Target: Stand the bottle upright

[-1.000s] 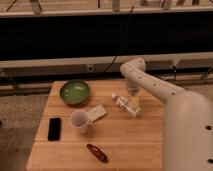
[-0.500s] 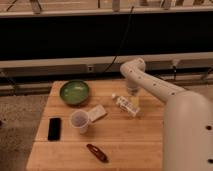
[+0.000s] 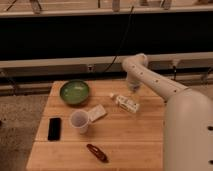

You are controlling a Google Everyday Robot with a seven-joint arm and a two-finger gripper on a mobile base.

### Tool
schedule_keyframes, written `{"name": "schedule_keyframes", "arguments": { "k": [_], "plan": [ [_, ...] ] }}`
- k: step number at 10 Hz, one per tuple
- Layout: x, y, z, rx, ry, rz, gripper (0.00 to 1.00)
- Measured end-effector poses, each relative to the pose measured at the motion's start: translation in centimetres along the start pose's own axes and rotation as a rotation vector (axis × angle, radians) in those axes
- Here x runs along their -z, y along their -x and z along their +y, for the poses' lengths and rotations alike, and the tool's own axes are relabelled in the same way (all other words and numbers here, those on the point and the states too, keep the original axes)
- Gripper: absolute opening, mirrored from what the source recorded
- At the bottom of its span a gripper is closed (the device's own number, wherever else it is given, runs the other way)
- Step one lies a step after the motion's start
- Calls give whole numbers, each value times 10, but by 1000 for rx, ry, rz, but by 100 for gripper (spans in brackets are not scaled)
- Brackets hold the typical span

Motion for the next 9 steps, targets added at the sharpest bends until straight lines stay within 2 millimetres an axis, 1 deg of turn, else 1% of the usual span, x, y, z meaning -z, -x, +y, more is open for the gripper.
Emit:
{"name": "schedule_keyframes", "arguments": {
  "k": [2, 4, 6, 8, 9],
  "plan": [
    [5, -2, 3, 7, 16, -13, 80],
    [2, 4, 12, -4, 49, -24, 80],
    [-11, 12, 23, -56, 75, -44, 80],
    [-34, 20, 33, -157, 67, -84, 80],
    [-39, 22, 34, -189, 55, -90, 80]
  ]
}}
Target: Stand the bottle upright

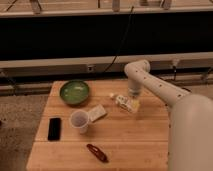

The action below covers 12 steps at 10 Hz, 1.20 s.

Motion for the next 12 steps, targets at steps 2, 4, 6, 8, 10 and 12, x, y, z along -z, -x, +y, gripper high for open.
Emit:
{"name": "schedule_keyframes", "arguments": {
  "k": [2, 4, 6, 8, 10, 12],
  "plan": [
    [-7, 9, -2, -64, -30, -5, 80],
    [-10, 11, -10, -128, -46, 2, 80],
    [-12, 17, -22, -180, -51, 5, 80],
    [-14, 21, -28, -236, -43, 3, 78],
    [-14, 24, -29, -276, -41, -5, 65],
    [-13, 26, -28, -319, -52, -21, 39]
  ]
}}
